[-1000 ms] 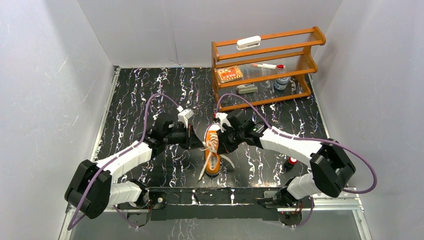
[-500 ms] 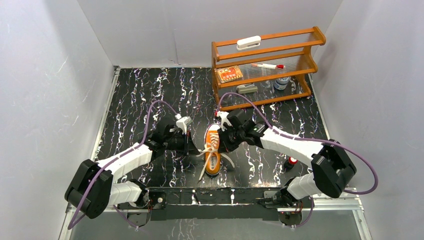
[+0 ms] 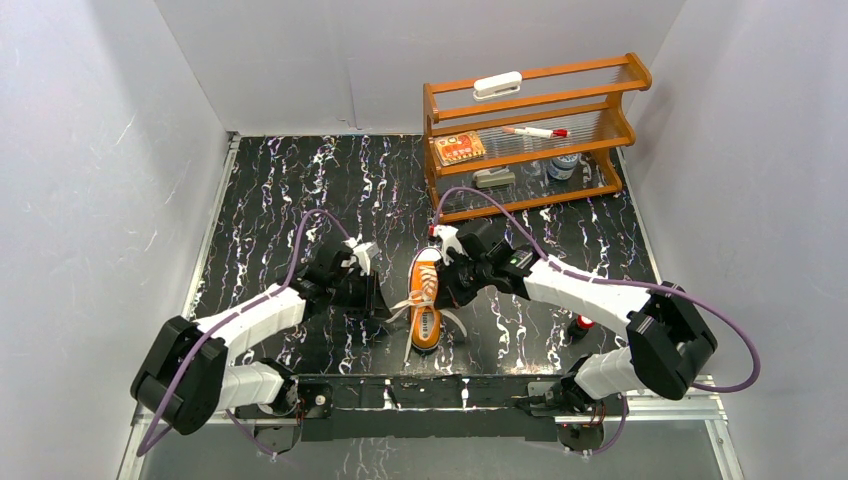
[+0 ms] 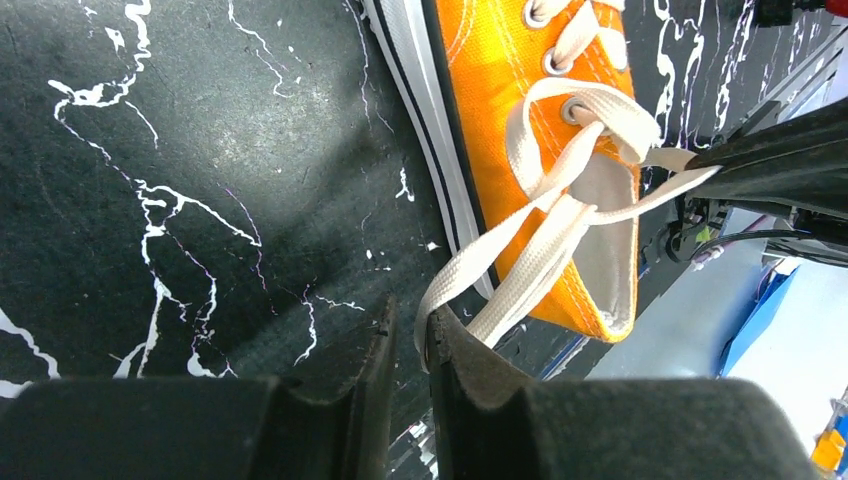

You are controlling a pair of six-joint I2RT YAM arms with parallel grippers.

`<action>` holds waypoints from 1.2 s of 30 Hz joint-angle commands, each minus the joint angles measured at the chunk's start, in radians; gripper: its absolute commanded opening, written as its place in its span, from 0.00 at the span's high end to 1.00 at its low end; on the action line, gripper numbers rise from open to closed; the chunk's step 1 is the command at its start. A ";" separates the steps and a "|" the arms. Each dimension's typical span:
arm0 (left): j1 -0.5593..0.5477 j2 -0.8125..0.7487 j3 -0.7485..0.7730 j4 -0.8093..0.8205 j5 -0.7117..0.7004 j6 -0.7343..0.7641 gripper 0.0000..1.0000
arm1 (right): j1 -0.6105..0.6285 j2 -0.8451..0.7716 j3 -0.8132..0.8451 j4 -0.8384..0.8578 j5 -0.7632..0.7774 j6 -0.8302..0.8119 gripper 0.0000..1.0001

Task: Tie the shoes

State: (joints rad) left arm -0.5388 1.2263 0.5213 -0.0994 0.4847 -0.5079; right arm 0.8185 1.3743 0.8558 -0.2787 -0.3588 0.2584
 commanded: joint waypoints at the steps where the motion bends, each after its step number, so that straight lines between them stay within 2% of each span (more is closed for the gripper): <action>1: -0.004 -0.067 0.031 -0.026 0.005 -0.018 0.83 | 0.002 -0.013 -0.005 0.009 0.014 -0.031 1.00; 3: -0.004 -0.075 0.025 -0.015 0.013 -0.026 0.79 | 0.001 -0.009 -0.001 -0.023 0.058 -0.022 1.00; 6: -0.004 -0.071 0.051 -0.074 -0.008 0.003 0.73 | 0.001 -0.012 -0.006 -0.019 0.022 -0.016 1.00; 7: -0.004 -0.074 0.071 -0.126 -0.066 0.014 0.67 | 0.001 -0.010 -0.012 -0.009 -0.006 -0.017 1.00; 9: -0.004 -0.094 0.104 -0.193 -0.150 0.045 0.50 | 0.000 -0.004 -0.027 0.011 -0.045 -0.025 1.00; 10: -0.004 -0.109 0.119 -0.213 -0.181 0.056 0.46 | 0.001 0.002 -0.031 0.014 -0.056 -0.028 1.00; 14: -0.003 -0.172 0.177 -0.230 -0.226 0.110 0.37 | 0.001 0.019 -0.027 0.015 -0.095 -0.046 1.00; 17: -0.003 -0.148 0.230 -0.203 -0.214 0.153 0.35 | 0.000 0.019 -0.021 0.007 -0.095 -0.052 1.00; 20: -0.003 -0.055 0.279 -0.135 -0.148 0.183 0.34 | 0.001 0.015 -0.023 0.004 -0.099 -0.056 1.00; 24: -0.003 0.125 0.357 -0.053 -0.025 0.194 0.40 | 0.001 0.017 -0.022 0.001 -0.115 -0.059 1.00; 28: -0.004 0.288 0.426 -0.061 0.041 0.191 0.46 | 0.001 0.010 -0.025 0.004 -0.108 -0.056 1.00; 36: -0.006 0.340 0.378 -0.008 0.119 0.120 0.48 | 0.000 -0.008 -0.033 0.014 -0.100 -0.043 1.00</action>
State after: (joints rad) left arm -0.5400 1.5974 0.9180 -0.1574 0.5186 -0.3492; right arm 0.8185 1.3987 0.8261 -0.2890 -0.4484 0.2131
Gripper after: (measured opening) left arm 0.526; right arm 0.011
